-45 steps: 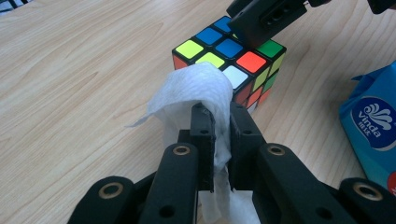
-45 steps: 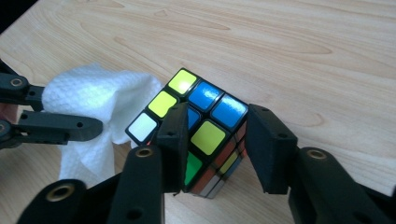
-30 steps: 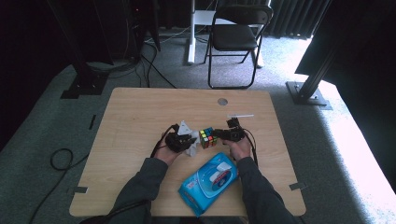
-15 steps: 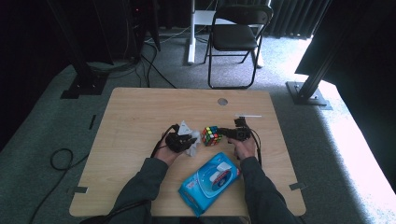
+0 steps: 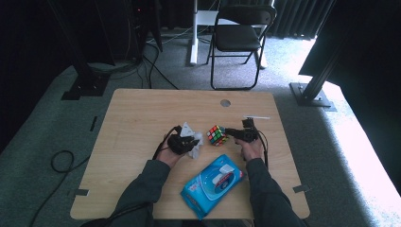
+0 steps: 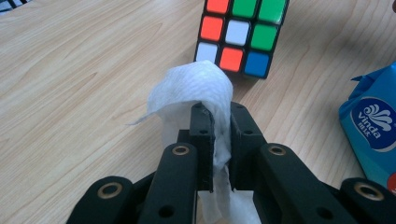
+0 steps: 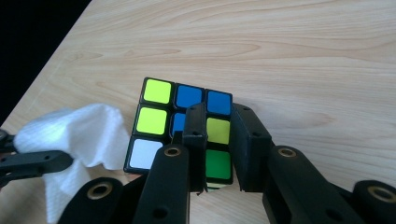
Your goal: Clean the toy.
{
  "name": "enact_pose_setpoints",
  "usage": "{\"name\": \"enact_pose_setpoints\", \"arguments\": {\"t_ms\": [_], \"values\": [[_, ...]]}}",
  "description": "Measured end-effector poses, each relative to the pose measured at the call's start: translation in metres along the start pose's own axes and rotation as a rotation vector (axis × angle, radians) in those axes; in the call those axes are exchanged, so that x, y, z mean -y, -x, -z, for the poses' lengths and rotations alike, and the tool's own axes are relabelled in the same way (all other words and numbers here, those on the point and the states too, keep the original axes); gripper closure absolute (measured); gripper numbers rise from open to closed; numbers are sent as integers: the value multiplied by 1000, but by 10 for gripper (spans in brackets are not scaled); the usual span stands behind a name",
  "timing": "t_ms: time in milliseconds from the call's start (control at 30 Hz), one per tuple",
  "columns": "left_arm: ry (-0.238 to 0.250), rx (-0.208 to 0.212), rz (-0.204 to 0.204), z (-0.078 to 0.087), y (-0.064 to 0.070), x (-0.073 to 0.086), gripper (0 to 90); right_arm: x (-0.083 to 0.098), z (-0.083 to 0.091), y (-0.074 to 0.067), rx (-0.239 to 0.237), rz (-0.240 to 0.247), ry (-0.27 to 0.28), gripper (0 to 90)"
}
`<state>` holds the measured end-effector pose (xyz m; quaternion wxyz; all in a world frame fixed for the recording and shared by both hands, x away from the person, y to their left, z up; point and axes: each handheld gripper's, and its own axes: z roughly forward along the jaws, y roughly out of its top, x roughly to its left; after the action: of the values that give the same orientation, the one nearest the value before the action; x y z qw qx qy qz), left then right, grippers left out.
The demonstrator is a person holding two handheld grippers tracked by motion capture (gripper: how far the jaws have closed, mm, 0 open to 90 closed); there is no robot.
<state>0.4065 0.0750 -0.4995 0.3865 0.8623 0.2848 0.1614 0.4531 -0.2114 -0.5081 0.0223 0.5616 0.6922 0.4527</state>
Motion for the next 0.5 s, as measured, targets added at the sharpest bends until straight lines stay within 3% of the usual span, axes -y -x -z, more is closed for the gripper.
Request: {"name": "enact_pose_setpoints", "arguments": {"t_ms": [500], "values": [[-1,1,1,-1,0,0,819,2,0,10,18,-41,5,689]]}}
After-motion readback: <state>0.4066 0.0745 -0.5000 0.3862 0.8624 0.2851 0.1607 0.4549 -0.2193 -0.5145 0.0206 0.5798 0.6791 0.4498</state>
